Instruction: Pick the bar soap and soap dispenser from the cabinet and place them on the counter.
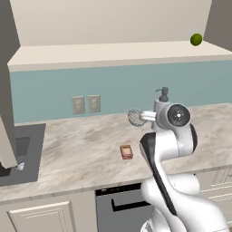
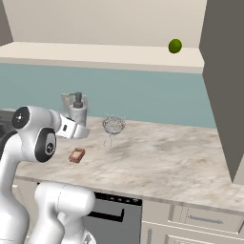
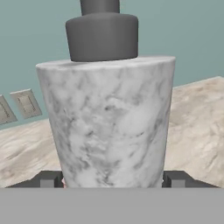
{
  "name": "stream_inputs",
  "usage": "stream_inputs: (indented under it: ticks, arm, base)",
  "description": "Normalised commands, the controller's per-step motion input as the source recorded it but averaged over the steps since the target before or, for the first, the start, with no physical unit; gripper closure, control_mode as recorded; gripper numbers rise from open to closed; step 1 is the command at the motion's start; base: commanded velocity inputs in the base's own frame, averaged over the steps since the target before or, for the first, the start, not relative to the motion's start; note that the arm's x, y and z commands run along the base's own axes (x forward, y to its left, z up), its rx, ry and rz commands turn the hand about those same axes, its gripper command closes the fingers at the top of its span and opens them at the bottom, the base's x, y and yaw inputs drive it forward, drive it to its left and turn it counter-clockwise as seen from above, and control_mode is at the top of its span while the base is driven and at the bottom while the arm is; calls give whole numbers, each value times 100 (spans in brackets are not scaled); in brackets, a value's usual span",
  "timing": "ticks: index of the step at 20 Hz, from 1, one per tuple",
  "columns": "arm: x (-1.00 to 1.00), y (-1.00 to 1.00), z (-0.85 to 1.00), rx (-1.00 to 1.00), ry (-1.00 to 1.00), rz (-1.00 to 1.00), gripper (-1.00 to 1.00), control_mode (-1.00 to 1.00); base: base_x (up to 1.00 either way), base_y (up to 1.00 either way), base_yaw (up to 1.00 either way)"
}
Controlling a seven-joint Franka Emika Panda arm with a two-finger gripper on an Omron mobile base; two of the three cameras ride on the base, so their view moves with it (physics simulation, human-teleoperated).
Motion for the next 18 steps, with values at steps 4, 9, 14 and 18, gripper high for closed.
stream_inputs:
  ticks: [4, 9, 14, 18]
  arm:
    - [28, 32, -54, -2, -7, 0, 100, -100]
    - [23, 35, -51, -1, -9, 0, 100, -100]
    - [8, 36, -43, 1, -10, -2, 100, -100]
    - [0, 30, -42, 3, -8, -4, 100, -100]
  base:
    - [0, 0, 0]
    - [0, 0, 0]
    - [0, 0, 0]
    - [0, 0, 0]
